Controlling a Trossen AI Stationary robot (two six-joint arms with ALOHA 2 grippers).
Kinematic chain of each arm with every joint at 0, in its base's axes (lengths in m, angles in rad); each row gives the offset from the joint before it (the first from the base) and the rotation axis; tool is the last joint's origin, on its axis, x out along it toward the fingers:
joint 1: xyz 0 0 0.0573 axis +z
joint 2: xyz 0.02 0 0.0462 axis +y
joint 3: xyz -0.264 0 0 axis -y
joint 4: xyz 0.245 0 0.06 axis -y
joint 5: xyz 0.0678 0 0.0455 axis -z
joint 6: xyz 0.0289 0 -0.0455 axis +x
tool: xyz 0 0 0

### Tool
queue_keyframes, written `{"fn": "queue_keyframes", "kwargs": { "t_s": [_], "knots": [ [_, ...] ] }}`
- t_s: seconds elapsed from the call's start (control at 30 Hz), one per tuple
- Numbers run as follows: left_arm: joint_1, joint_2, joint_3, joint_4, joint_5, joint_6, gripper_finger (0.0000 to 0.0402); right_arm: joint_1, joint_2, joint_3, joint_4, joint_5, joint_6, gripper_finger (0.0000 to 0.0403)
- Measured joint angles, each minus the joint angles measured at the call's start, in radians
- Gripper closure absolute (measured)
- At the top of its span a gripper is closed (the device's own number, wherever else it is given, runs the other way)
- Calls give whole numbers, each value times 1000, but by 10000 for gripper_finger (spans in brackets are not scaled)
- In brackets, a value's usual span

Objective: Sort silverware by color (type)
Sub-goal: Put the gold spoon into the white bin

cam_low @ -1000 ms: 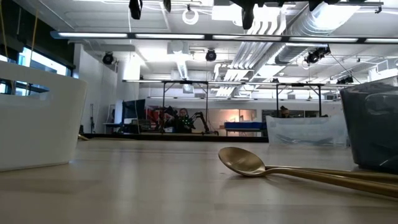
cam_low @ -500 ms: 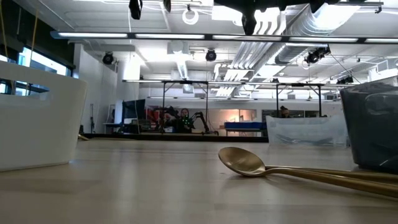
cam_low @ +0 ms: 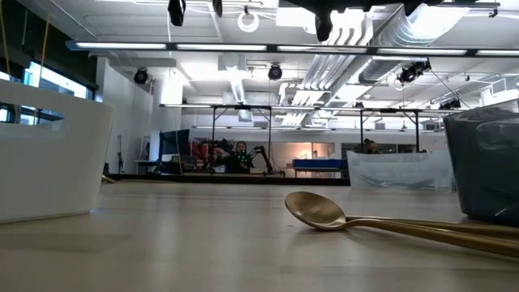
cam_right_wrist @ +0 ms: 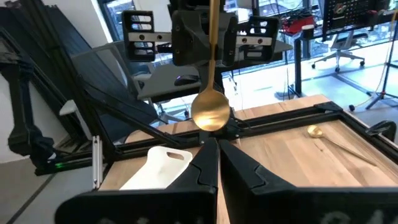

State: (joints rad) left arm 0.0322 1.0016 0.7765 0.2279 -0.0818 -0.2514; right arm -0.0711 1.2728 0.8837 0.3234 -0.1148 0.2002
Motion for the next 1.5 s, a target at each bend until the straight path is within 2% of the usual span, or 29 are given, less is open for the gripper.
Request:
{"fn": "queue_keyframes", "kwargs": {
  "t_s": [0.17,0.3,0.43,0.57,0.77,0.97,1.13,1.27,1.5],
  "knots": [
    [0,0,0,0,0,6,401,0,0,0,6,66,22,380],
    [0,0,0,0,0,19,401,0,0,0,6,125,62,316],
    [0,0,0,0,0,19,401,0,0,0,16,124,43,246],
    [0,0,0,0,0,20,401,0,0,0,39,123,28,213],
    [0,10,-1,14,0,46,401,0,19,0,139,123,43,208],
    [4,109,-2,111,40,71,401,0,139,74,226,120,83,208],
    [8,174,-2,139,51,44,401,0,230,193,192,54,52,208],
    [8,185,-2,144,51,20,401,0,276,268,92,52,35,212],
    [6,160,-2,144,46,39,401,0,293,287,72,35,35,251]
  ]
}}
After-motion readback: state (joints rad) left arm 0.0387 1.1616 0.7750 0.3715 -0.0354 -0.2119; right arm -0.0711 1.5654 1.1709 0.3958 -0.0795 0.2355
